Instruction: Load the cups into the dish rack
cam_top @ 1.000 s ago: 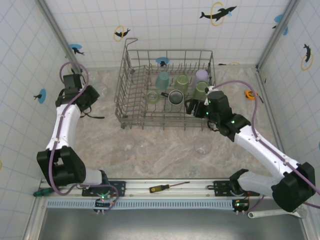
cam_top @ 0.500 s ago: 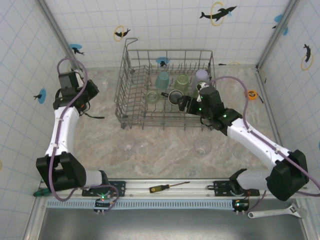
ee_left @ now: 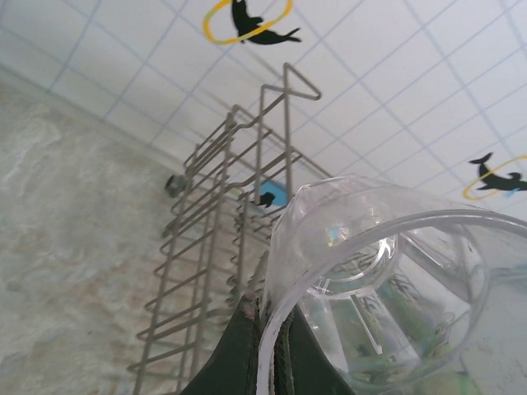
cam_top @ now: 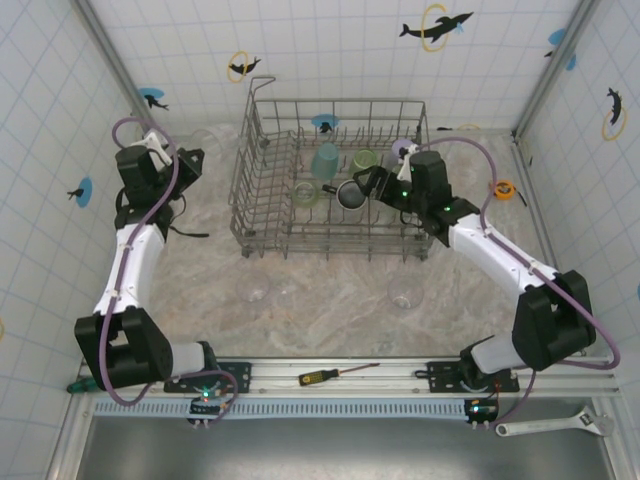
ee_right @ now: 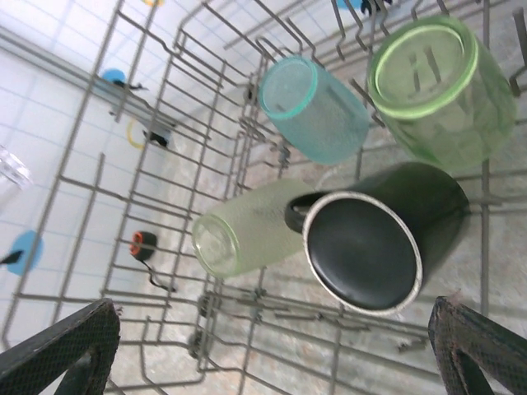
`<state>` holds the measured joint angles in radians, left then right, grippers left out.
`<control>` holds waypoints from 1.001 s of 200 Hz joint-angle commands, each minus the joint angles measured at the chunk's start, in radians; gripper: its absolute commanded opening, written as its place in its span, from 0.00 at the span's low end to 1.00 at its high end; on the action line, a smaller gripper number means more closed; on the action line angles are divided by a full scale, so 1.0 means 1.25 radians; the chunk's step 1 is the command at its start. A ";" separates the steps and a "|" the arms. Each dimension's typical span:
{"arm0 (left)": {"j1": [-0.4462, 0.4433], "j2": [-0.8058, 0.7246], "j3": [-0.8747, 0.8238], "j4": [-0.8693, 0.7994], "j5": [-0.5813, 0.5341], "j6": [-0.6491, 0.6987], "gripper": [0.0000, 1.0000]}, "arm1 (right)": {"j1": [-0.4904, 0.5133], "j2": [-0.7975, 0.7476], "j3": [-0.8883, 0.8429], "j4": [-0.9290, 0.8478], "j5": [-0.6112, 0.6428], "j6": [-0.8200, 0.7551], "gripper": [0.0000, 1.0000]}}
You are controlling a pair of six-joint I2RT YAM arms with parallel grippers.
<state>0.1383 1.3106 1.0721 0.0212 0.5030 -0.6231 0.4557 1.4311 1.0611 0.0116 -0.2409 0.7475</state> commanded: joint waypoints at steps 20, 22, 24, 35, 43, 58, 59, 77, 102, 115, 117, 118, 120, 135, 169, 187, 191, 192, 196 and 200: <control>-0.042 -0.001 0.009 0.180 0.046 -0.030 0.00 | -0.017 0.009 -0.005 0.172 -0.081 0.084 1.00; -0.046 0.000 0.009 0.182 0.044 -0.028 0.00 | -0.018 0.011 -0.002 0.175 -0.084 0.088 1.00; -0.050 0.001 0.011 0.183 0.044 -0.026 0.00 | -0.019 0.013 0.000 0.177 -0.087 0.090 1.00; -0.074 0.006 0.017 0.190 0.032 -0.014 0.00 | -0.020 0.023 0.009 0.196 -0.107 0.109 1.00; -0.093 0.008 0.015 0.198 0.019 -0.007 0.00 | -0.020 0.031 0.016 0.211 -0.108 0.127 1.00; -0.129 0.013 0.006 0.232 -0.002 0.001 0.00 | -0.018 0.048 0.025 0.252 -0.141 0.165 1.00; -0.131 0.014 0.005 0.234 -0.003 0.002 0.00 | -0.018 0.049 0.025 0.255 -0.141 0.167 1.00; -0.178 0.030 0.004 0.257 -0.033 0.034 0.00 | -0.016 0.069 0.028 0.322 -0.149 0.224 1.00; -0.228 0.046 0.000 0.286 -0.074 0.069 0.00 | -0.008 0.108 0.044 0.408 -0.157 0.300 1.00; -0.250 0.049 -0.005 0.294 -0.100 0.087 0.00 | -0.002 0.128 0.056 0.444 -0.158 0.333 1.00; -0.252 0.049 -0.006 0.295 -0.105 0.089 0.00 | -0.001 0.130 0.057 0.449 -0.158 0.338 1.00; -0.254 0.050 -0.006 0.295 -0.108 0.090 0.00 | -0.001 0.132 0.060 0.453 -0.158 0.340 1.00; -0.257 0.050 -0.007 0.296 -0.111 0.092 0.00 | 0.001 0.135 0.060 0.459 -0.157 0.345 1.00; -0.273 0.051 -0.009 0.302 -0.132 0.107 0.00 | 0.009 0.156 0.073 0.505 -0.151 0.384 1.00; -0.305 0.052 -0.016 0.311 -0.146 0.141 0.00 | 0.030 0.217 0.126 0.585 -0.157 0.464 1.00; -0.313 0.054 -0.019 0.309 -0.155 0.146 0.00 | 0.047 0.248 0.171 0.585 -0.152 0.486 1.00; -0.314 0.055 -0.020 0.310 -0.154 0.146 0.00 | 0.051 0.255 0.179 0.583 -0.151 0.489 1.00; -0.314 0.055 -0.020 0.310 -0.154 0.147 0.00 | 0.052 0.256 0.181 0.582 -0.150 0.490 1.00; -0.315 0.055 -0.020 0.310 -0.153 0.146 0.00 | 0.057 0.262 0.189 0.578 -0.147 0.493 1.00; -0.316 0.055 -0.021 0.309 -0.154 0.149 0.00 | 0.059 0.268 0.196 0.575 -0.145 0.498 1.00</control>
<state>-0.2459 1.3766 1.0557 0.3321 0.3313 -0.4774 0.5030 1.7264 1.2266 0.6621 -0.4240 1.3025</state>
